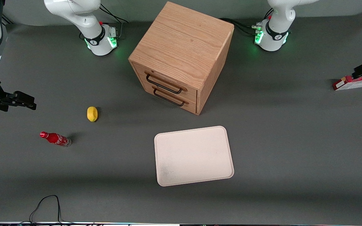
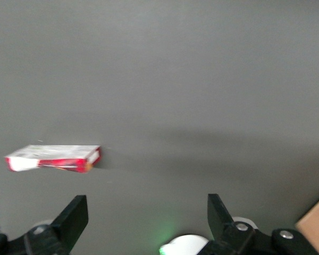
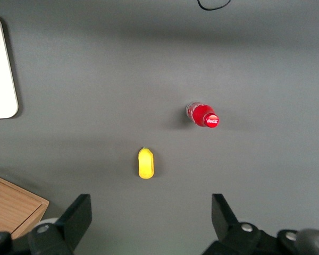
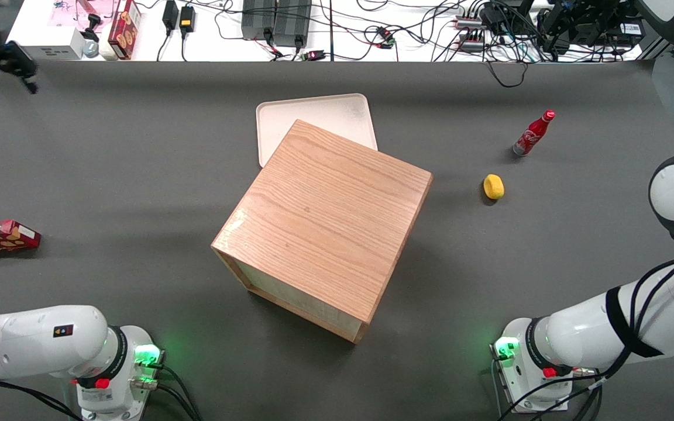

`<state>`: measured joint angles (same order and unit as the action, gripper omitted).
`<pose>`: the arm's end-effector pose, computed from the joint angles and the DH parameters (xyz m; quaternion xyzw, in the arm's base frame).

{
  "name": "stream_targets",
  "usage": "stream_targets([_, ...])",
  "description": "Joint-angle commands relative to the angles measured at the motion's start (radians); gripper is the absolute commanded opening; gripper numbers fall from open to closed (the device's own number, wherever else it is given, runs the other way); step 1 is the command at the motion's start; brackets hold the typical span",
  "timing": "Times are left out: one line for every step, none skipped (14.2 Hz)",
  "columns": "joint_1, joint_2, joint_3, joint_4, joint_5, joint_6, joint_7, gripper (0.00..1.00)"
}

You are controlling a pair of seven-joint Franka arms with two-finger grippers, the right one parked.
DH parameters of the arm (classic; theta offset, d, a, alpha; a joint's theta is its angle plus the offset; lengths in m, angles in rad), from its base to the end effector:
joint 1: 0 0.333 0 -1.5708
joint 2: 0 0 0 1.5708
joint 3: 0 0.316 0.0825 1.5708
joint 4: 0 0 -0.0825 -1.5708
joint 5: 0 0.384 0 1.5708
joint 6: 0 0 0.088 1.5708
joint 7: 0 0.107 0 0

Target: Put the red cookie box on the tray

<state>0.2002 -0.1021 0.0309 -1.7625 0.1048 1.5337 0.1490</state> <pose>0.4971 0.1295 0.5868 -0.9959 -0.0393 0.0717 0.0379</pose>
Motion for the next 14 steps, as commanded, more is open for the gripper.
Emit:
stream_targets([0.102, 0.016, -0.006, 0.043, 0.055, -0.044, 0.256, 1.00])
stream_targets([0.138, 0.018, -0.006, 0.043, 0.079, -0.044, 0.358, 1.00])
stream_targets([0.174, 0.018, -0.008, 0.043, 0.094, -0.040, 0.459, 1.00])
stream_targets([0.215, 0.019, -0.006, 0.043, 0.105, -0.029, 0.574, 1.00])
stream_targets([0.261, 0.024, -0.008, 0.043, 0.108, -0.020, 0.686, 1.00])
stream_targets([0.299, 0.028, -0.006, 0.043, 0.108, -0.001, 0.781, 1.00])
stream_targets([0.335, 0.032, -0.008, 0.041, 0.107, 0.015, 0.870, 1.00])
stream_targets([0.370, 0.039, -0.006, 0.040, 0.107, 0.037, 0.955, 1.00])
stream_targets([0.402, 0.053, -0.008, 0.041, 0.101, 0.058, 1.027, 1.00])
stream_targets([0.422, 0.059, -0.006, 0.035, 0.096, 0.075, 1.099, 1.00])
stream_targets([0.447, 0.062, -0.005, 0.035, 0.096, 0.089, 1.165, 1.00])
stream_targets([0.471, 0.067, -0.003, 0.035, 0.096, 0.110, 1.251, 0.99])
stream_targets([0.499, 0.070, -0.003, 0.037, 0.096, 0.129, 1.327, 0.99])
stream_targets([0.521, 0.079, -0.002, 0.037, 0.096, 0.146, 1.412, 0.98])
